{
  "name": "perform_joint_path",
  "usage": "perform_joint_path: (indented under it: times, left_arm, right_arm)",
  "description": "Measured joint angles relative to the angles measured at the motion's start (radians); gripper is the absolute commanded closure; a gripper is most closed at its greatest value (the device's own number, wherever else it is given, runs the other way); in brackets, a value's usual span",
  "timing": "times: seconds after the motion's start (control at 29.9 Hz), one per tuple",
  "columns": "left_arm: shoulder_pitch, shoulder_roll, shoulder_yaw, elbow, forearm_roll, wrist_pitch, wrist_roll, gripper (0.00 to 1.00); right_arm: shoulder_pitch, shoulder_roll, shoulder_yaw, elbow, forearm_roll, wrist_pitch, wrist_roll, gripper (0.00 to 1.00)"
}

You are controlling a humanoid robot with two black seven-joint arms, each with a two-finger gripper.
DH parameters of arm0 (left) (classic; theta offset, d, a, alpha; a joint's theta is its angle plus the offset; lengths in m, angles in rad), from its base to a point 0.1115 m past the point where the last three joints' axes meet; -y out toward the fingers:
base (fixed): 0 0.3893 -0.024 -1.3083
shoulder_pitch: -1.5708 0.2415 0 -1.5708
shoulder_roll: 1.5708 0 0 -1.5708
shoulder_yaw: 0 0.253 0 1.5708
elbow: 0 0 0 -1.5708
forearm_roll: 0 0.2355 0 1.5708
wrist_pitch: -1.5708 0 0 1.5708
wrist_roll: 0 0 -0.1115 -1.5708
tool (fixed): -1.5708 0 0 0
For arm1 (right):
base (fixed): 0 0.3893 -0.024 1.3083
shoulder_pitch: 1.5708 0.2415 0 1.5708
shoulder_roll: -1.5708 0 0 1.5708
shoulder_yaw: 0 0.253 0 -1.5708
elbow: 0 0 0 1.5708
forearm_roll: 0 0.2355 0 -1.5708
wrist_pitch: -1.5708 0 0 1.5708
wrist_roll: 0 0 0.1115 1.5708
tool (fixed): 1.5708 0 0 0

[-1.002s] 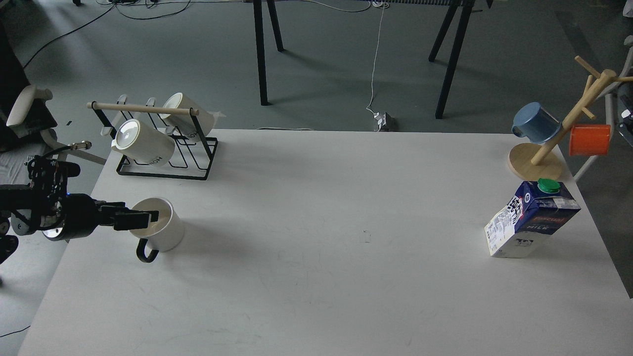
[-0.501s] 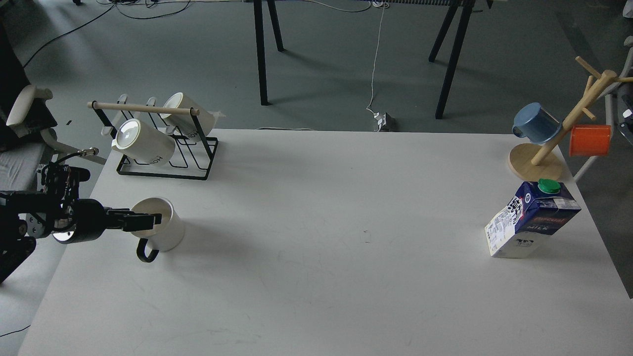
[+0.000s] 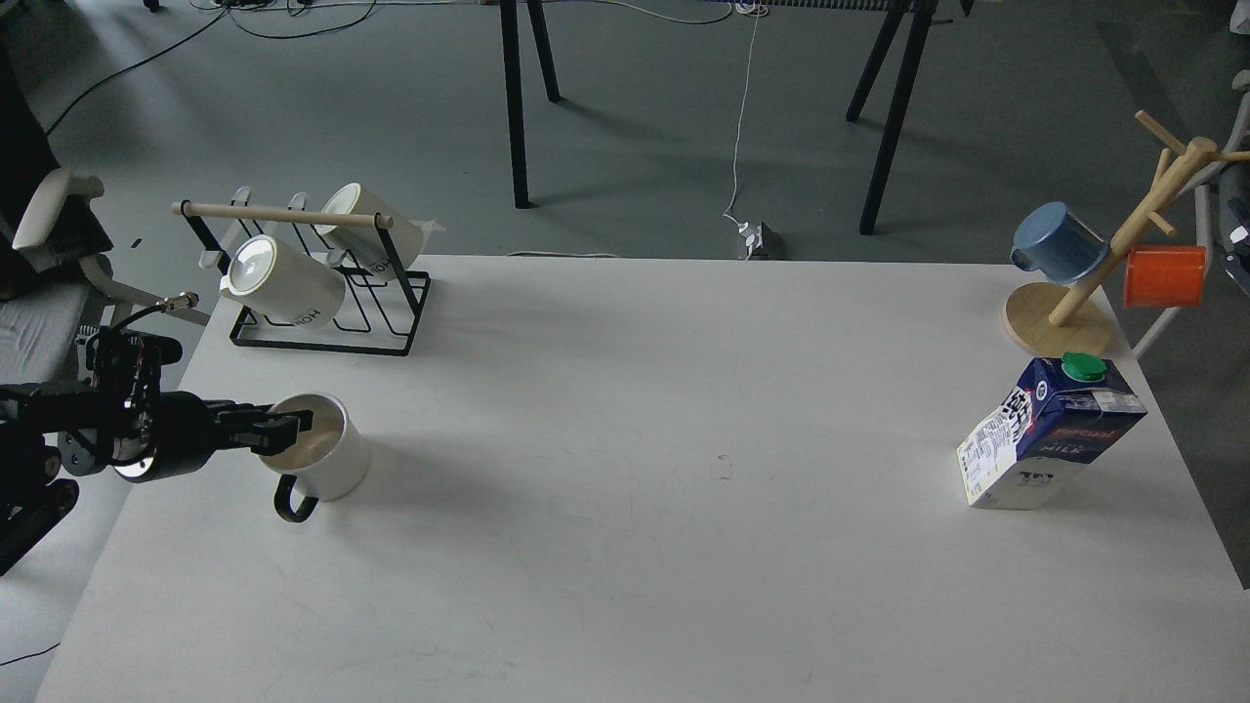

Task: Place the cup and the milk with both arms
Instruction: 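Grasp the white mug by its rim with the left gripper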

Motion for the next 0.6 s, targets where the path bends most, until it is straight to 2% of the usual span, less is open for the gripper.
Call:
perform_joint_path:
  times: [0.17,0.43,0.53,0.6]
  left_arm:
    - [-0.01,0.004,0.047,-0.004,0.0,0.034,0.0,1.0]
    - [-0.02,0.04,0.047,-0.021,-0.002,0.083,0.0,1.0]
    - [-0.065,0.074,0.043,-0.081,-0.01,0.055,0.0,1.0]
    - [-0.109,0.094,0.038,-0.142,-0.016,0.004,0.0,1.0]
  right_arm:
    - [-0.001,0.0,0.001,0.0,0.0,0.0,0.0,0.01]
    - [-0.002,0.0,0.001,0.0,0.0,0.0,0.0,0.01]
    - [-0.002,0.0,0.001,0.0,0.0,0.0,0.0,0.01]
    - [-0.002,0.0,0.001,-0.001,0.0,0.0,0.0,0.01]
